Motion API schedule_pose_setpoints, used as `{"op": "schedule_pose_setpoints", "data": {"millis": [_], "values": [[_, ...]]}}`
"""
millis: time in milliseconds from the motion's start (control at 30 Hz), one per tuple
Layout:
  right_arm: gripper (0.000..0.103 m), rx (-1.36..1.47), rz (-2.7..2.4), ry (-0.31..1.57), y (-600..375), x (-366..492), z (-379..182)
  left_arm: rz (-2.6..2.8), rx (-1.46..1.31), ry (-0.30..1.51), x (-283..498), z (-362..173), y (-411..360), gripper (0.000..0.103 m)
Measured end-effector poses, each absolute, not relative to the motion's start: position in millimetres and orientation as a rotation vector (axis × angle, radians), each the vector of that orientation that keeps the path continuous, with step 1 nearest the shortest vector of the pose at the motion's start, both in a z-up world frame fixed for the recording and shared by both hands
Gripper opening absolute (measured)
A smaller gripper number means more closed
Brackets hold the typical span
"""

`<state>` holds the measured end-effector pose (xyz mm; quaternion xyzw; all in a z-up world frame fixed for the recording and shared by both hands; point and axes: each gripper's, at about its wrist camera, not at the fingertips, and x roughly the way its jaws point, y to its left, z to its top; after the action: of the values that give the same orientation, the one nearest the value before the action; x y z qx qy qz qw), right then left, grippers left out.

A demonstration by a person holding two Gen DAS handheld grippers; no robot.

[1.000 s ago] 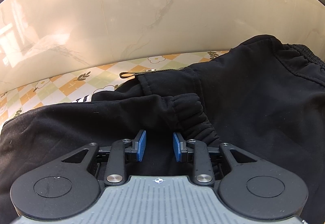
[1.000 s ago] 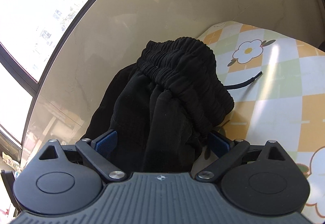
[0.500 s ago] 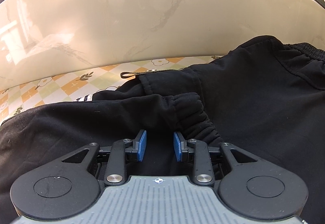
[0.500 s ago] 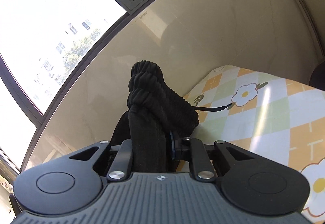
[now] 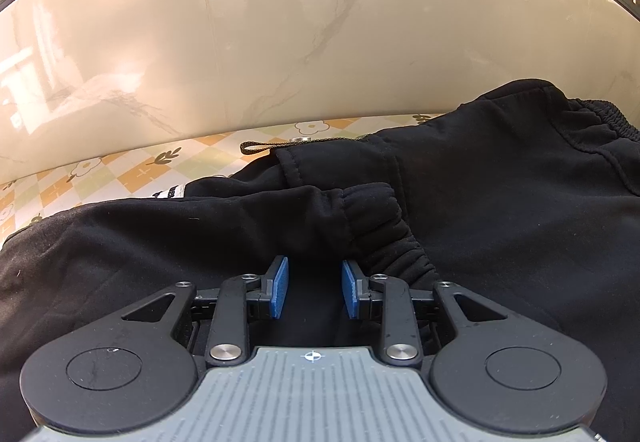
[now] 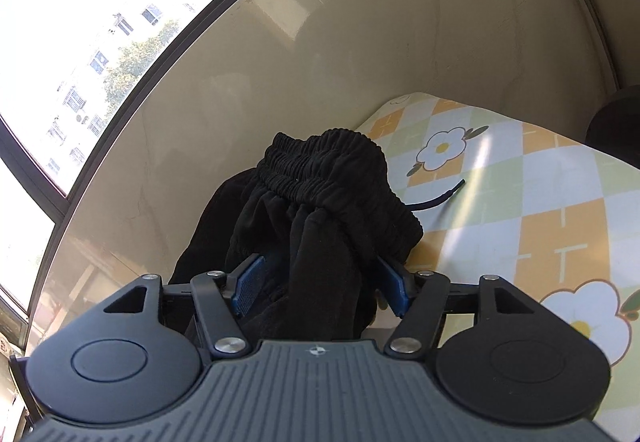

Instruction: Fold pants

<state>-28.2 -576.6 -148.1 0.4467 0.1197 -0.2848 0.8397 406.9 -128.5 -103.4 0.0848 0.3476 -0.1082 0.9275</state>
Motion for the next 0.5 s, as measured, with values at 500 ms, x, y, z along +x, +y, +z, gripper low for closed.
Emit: {"op": "schedule_pose_setpoints", "data": {"millis": [500], "values": [[0.08,1.016,-0.639,0.232,-586.7,21.3,-168.8,-0.221,0.201,0.684,396.1,-105.9,-135.3,0.031]]}}
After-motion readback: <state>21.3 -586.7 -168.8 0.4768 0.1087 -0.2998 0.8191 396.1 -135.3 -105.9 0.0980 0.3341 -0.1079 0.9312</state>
